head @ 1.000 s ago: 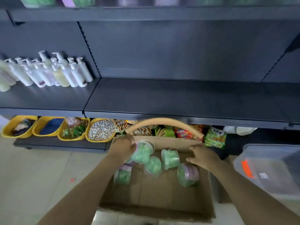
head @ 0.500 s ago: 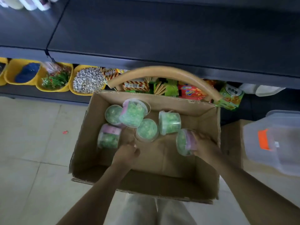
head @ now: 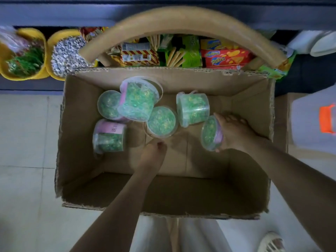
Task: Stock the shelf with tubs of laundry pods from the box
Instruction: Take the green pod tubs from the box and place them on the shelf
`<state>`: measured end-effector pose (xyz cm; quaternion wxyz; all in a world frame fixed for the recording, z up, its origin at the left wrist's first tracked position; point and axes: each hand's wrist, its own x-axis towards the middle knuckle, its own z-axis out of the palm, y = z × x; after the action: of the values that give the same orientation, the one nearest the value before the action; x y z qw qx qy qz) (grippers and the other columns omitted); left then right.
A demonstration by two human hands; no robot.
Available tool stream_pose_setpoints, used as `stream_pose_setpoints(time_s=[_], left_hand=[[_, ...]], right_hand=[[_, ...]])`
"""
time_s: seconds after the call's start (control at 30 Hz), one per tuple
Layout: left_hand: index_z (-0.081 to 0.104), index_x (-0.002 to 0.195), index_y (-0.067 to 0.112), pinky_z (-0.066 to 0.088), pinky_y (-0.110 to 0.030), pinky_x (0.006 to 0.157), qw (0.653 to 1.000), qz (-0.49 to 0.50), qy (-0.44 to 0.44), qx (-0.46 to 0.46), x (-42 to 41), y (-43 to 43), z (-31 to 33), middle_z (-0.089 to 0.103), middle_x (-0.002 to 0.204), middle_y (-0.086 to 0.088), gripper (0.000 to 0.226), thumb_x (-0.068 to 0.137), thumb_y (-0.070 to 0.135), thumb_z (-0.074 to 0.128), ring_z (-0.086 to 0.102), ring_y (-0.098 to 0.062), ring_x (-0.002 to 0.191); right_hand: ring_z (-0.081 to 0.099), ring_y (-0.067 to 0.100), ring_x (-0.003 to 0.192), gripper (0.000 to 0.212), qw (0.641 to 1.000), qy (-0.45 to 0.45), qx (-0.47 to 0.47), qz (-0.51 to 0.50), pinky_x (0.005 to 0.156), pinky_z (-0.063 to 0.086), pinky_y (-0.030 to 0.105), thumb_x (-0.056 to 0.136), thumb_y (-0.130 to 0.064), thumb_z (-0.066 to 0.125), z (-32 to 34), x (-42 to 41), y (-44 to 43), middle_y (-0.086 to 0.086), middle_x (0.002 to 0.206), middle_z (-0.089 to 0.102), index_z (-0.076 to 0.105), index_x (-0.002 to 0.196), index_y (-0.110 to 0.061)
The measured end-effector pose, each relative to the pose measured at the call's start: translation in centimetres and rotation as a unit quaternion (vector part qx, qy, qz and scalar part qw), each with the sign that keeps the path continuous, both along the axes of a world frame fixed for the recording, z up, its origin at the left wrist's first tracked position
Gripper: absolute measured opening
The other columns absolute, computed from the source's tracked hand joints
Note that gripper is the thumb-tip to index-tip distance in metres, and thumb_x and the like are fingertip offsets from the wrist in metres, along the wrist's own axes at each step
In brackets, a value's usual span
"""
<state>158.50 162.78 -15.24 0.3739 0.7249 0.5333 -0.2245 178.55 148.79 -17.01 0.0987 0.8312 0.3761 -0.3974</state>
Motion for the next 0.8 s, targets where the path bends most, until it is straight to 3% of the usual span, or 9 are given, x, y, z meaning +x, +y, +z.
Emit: stream_pose_setpoints(time_s=[0.07,0.17,0.3,0.37,0.47,0.57,0.7,0.8], left_hand=[[0.060,0.113,0.011,0.021,-0.014,0.061,1.000,0.001,-0.017,-0.007,0.8,-0.2,0.6,0.062,0.106,-0.003,0.026,0.096,0.022,0.043,0.056,-0.021,0.105],[0.060,0.113,0.012,0.032,-0.017,0.070,0.995,0.039,-0.065,-0.072,1.7,-0.4,0.5,0.062,0.106,0.001,0.024,0.094,0.022,0.047,0.056,-0.014,0.102],[0.058,0.118,0.015,0.039,-0.021,0.062,0.989,0.069,-0.074,-0.105,3.7,-0.6,0.3,0.062,0.103,0.000,0.028,0.094,0.026,0.047,0.052,-0.008,0.077],[0.059,0.116,0.011,0.046,-0.026,0.071,0.983,0.106,-0.086,-0.120,4.9,-1.0,0.0,0.062,0.100,-0.003,0.028,0.093,0.024,0.049,0.057,-0.013,0.079],[0.062,0.106,0.009,0.050,-0.040,0.092,0.968,0.163,-0.102,-0.162,6.7,-2.0,-0.2,0.066,0.102,-0.010,0.022,0.090,0.022,0.052,0.062,-0.026,0.094],[0.060,0.091,0.019,0.045,-0.044,0.100,0.948,0.217,-0.093,-0.213,8.4,-3.3,-0.8,0.064,0.114,-0.014,0.010,0.090,0.024,0.052,0.059,-0.028,0.107],[0.058,0.108,0.016,0.043,-0.041,0.103,0.908,0.313,-0.079,-0.267,10.5,-4.5,-1.8,0.060,0.116,-0.009,0.030,0.091,0.040,0.052,0.056,-0.026,0.109],[0.058,0.111,0.013,0.044,-0.039,0.102,0.863,0.407,-0.104,-0.282,11.9,-4.8,-2.1,0.062,0.113,-0.009,0.047,0.085,0.051,0.057,0.058,-0.025,0.102]], right_hand=[[0.037,0.024,0.132,0.122,0.991,0.033,0.029,-0.127,0.104,0.037,0.041,0.051,-0.047,0.087,-0.1,-1.0,-0.1,0.002,0.144,0.038,0.017,0.147,-0.022],[0.056,0.018,0.107,0.092,0.925,0.143,0.075,-0.343,0.086,0.054,0.039,0.055,-0.031,0.089,-0.4,-3.2,-0.7,-0.005,0.114,0.056,0.038,0.132,-0.029],[0.055,0.010,0.087,0.078,0.835,0.154,0.114,-0.516,0.066,0.053,0.026,0.059,-0.022,0.087,0.1,-6.2,-1.5,-0.009,0.098,0.054,0.045,0.124,-0.026],[0.051,0.005,0.076,0.075,0.794,0.148,0.131,-0.576,0.056,0.045,0.018,0.064,-0.022,0.085,0.9,-7.0,-2.2,-0.009,0.094,0.052,0.045,0.127,-0.021],[0.054,0.016,0.093,0.076,0.779,0.107,0.111,-0.608,0.077,0.045,0.027,0.070,-0.036,0.079,2.3,-8.4,-3.3,-0.001,0.111,0.055,0.040,0.133,-0.016],[0.052,0.028,0.118,0.089,0.777,0.057,0.076,-0.623,0.099,0.041,0.035,0.069,-0.053,0.073,2.9,-10.1,-4.2,0.009,0.131,0.052,0.035,0.139,-0.012],[0.048,0.030,0.124,0.098,0.738,0.050,0.044,-0.671,0.104,0.036,0.036,0.068,-0.071,0.060,3.6,-11.3,-4.5,0.011,0.135,0.050,0.036,0.141,-0.010],[0.052,0.028,0.120,0.127,0.736,0.052,0.049,-0.673,0.102,0.038,0.034,0.047,-0.097,0.036,3.7,-11.6,-4.4,0.011,0.130,0.054,0.041,0.136,-0.008]])
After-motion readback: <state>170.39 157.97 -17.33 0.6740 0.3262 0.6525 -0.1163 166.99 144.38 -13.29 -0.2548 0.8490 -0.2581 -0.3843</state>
